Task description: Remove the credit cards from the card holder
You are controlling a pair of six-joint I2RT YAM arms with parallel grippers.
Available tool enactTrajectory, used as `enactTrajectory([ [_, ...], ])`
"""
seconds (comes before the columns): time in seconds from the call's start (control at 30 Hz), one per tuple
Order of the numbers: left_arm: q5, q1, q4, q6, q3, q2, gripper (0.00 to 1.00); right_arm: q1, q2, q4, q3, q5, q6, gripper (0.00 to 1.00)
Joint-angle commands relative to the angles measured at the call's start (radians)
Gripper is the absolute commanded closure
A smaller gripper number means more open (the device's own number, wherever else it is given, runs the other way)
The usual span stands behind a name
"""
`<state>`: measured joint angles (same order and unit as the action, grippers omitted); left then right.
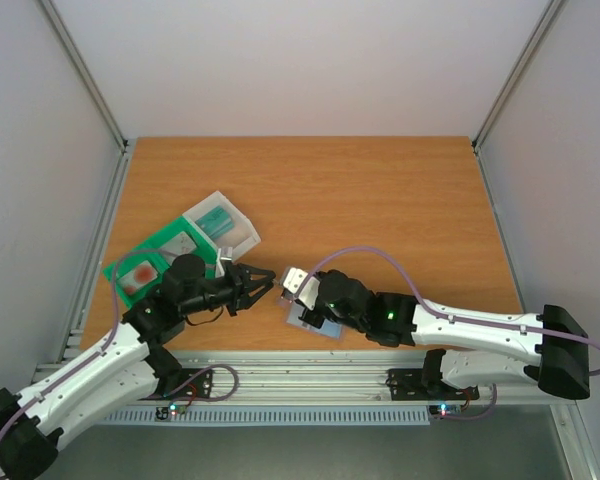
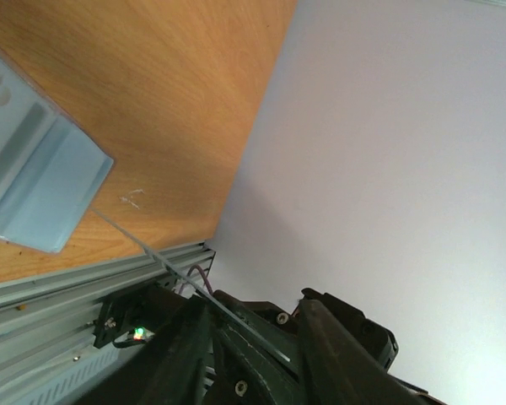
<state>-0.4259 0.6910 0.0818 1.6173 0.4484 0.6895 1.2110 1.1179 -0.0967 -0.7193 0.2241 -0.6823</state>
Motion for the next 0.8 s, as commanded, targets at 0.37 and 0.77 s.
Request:
enactTrajectory([
  [0.37,-0.038,0.001,0.011,-0.158,0.061,0.063,0.99,0.032,0.014,0.028,-0.006,0.117,0.003,0.98],
  [0.77,0.013,0.0,0.193,-0.433,0.175,0.101,1.0,0.031,-0.081,-0.057,0.016,0.228,0.121,0.16],
])
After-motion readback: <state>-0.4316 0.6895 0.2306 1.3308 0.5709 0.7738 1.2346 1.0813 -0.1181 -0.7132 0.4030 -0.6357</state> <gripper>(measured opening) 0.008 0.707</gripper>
